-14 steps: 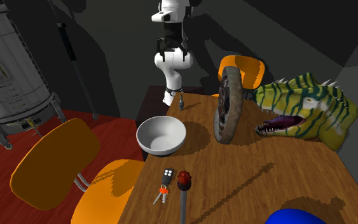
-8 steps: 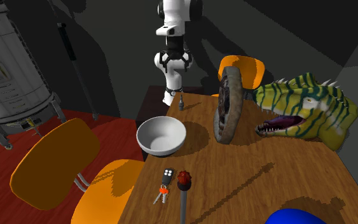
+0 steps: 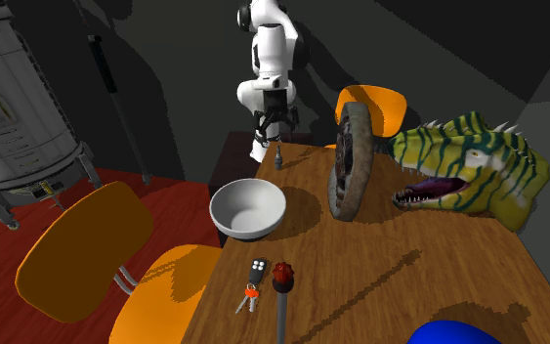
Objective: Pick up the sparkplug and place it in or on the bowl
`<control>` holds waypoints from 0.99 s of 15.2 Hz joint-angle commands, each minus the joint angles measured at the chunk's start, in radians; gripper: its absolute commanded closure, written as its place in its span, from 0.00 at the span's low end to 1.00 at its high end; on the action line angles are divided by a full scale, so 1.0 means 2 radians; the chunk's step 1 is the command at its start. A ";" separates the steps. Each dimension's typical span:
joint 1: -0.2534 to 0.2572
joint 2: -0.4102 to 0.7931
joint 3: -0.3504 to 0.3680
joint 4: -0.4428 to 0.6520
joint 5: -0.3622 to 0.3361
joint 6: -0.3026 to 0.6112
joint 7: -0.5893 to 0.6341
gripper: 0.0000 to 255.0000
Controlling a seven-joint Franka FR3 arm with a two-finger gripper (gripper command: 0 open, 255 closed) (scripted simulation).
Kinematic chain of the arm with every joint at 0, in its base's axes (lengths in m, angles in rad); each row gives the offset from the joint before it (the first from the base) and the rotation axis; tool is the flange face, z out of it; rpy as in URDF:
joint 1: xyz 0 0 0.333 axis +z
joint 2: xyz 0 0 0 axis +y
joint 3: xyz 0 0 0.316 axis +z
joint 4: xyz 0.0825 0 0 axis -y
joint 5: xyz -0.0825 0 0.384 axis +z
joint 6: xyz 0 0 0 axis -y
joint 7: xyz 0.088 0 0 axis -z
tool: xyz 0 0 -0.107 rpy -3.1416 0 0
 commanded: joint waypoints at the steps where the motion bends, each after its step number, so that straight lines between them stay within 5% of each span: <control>1: 0.006 0.010 -0.003 -0.020 0.000 0.039 -0.014 0.00; 8: 0.009 0.057 -0.002 -0.039 0.003 0.105 -0.015 0.00; 15: 0.009 0.056 -0.002 -0.039 0.003 0.105 -0.015 0.00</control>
